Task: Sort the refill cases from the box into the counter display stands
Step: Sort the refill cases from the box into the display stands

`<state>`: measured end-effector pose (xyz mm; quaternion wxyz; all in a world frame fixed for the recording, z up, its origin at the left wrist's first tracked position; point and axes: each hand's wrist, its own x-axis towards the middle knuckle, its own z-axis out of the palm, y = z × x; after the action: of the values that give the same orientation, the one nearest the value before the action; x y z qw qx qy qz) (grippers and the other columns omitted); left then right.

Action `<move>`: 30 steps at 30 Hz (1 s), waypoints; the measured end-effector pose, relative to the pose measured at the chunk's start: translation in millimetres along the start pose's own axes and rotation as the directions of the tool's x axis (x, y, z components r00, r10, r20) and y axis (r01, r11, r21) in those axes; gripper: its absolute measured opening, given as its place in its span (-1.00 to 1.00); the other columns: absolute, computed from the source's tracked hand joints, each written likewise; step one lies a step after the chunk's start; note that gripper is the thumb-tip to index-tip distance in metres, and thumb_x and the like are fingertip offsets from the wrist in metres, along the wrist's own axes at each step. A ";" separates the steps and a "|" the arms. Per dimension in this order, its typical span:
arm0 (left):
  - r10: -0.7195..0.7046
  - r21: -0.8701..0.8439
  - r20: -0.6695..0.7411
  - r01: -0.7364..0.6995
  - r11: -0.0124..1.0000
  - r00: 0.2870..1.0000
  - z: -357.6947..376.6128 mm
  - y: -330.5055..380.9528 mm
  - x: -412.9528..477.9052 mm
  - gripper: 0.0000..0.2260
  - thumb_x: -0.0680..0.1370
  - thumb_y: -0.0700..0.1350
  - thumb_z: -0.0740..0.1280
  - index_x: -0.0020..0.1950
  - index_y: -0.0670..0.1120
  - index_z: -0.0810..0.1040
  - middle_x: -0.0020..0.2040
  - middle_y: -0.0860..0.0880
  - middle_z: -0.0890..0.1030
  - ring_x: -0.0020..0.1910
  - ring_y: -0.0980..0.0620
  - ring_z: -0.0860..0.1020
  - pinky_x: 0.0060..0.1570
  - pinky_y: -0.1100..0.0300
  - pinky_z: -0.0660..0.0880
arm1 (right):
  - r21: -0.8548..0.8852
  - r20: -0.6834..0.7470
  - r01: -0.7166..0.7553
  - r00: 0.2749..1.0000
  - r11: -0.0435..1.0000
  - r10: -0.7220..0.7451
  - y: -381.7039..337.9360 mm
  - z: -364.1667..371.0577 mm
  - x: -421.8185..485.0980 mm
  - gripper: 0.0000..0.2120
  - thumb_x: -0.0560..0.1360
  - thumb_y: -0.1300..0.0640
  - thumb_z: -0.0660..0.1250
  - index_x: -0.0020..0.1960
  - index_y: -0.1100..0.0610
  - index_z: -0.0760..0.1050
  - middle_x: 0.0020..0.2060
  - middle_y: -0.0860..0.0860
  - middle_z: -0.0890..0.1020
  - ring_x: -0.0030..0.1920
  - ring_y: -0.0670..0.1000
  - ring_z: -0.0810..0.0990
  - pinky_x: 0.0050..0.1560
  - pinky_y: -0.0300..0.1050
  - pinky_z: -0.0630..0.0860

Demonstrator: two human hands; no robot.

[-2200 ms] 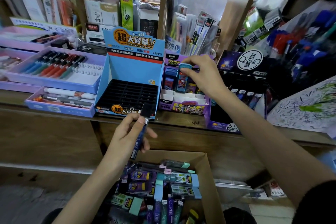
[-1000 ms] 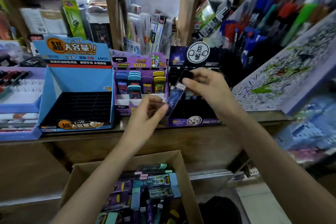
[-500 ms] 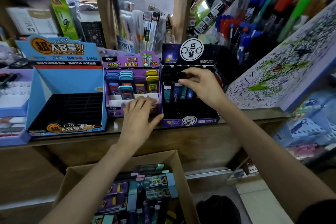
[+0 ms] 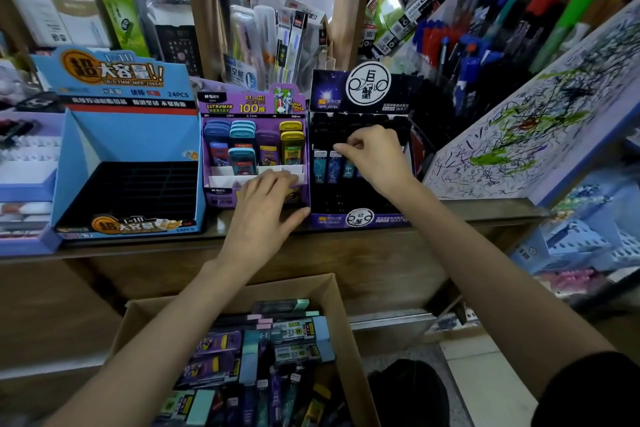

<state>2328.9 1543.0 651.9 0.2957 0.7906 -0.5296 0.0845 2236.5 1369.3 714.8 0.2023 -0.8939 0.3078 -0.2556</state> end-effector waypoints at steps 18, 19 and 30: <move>-0.417 0.040 0.486 0.457 0.888 0.768 45.0 -91.0 -229.3 -0.63 0.52 -0.06 0.37 0.26 -0.20 0.47 0.23 -0.17 0.46 0.24 -0.17 0.43 0.21 0.05 0.35 | 0.003 0.682 0.005 0.731 1.000 -0.006 43.8 144.7 -207.6 -0.79 0.55 0.07 0.29 0.12 0.14 0.55 0.04 0.05 0.62 0.02 0.03 0.58 0.02 -0.08 0.51; -0.418 0.057 0.513 0.456 0.888 0.750 46.4 -97.2 -241.2 -0.59 0.51 -0.05 0.39 0.29 -0.20 0.47 0.26 -0.17 0.45 0.27 -0.18 0.41 0.26 0.07 0.32 | -0.021 0.729 -0.001 0.684 1.000 0.016 47.0 157.1 -217.5 -0.76 0.54 0.06 0.31 0.15 0.14 0.54 0.08 0.06 0.61 0.07 0.04 0.57 0.05 -0.08 0.50; -0.319 0.131 0.695 0.323 0.937 0.644 61.6 -117.3 -300.3 -0.43 0.58 0.15 0.19 0.52 -0.05 0.15 0.56 -0.05 -0.03 0.54 0.00 -0.05 0.48 0.09 -0.02 | -0.028 0.921 0.020 0.388 0.999 0.018 30.7 209.3 -289.9 -0.33 0.42 -0.32 0.29 0.40 0.00 0.27 0.32 0.03 0.33 0.31 0.09 0.33 0.22 -0.03 0.38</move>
<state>2294.3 1776.1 423.5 0.0824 0.8421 -0.4535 -0.2800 2147.5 1579.2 437.7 0.3230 -0.8896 0.1484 0.2868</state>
